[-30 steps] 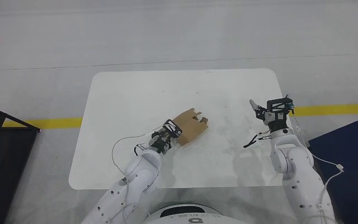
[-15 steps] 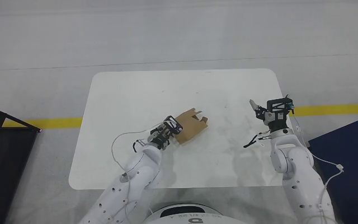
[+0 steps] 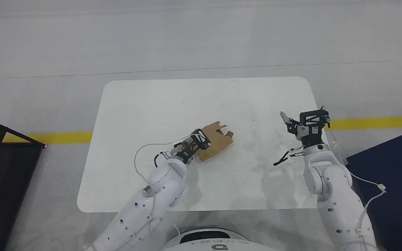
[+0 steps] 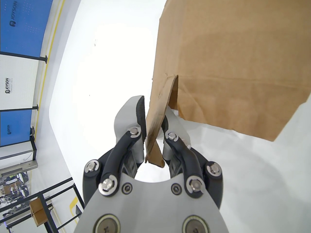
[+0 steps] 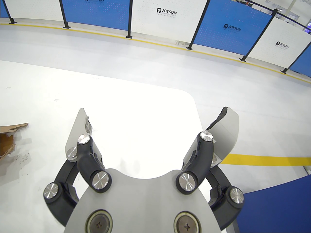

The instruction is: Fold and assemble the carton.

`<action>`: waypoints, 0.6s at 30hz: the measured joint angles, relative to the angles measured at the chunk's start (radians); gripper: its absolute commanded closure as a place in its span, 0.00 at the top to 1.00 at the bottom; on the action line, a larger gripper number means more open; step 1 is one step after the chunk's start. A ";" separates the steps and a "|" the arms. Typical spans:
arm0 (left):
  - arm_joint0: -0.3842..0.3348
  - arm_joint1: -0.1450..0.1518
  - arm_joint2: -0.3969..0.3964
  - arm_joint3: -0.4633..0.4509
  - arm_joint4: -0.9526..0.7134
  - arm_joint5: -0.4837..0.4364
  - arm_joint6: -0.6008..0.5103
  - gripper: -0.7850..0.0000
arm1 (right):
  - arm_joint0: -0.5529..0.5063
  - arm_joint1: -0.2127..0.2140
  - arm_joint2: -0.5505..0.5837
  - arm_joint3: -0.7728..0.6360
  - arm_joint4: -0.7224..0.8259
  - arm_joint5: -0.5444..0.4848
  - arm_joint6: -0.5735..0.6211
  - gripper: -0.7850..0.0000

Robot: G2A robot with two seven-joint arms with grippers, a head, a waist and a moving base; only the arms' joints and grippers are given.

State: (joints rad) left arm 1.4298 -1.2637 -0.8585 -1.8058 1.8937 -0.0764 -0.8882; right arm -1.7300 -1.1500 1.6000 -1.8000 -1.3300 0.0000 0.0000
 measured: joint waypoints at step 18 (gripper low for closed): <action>0.176 0.032 -0.169 -0.111 -0.115 -0.047 0.318 0.00 | 0.000 0.000 0.000 0.000 0.000 0.000 0.000 1.00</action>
State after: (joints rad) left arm 1.6063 -1.2321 -1.0279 -1.9171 1.7790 -0.1230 -0.5703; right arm -1.7300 -1.1500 1.6000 -1.8000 -1.3300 0.0000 0.0000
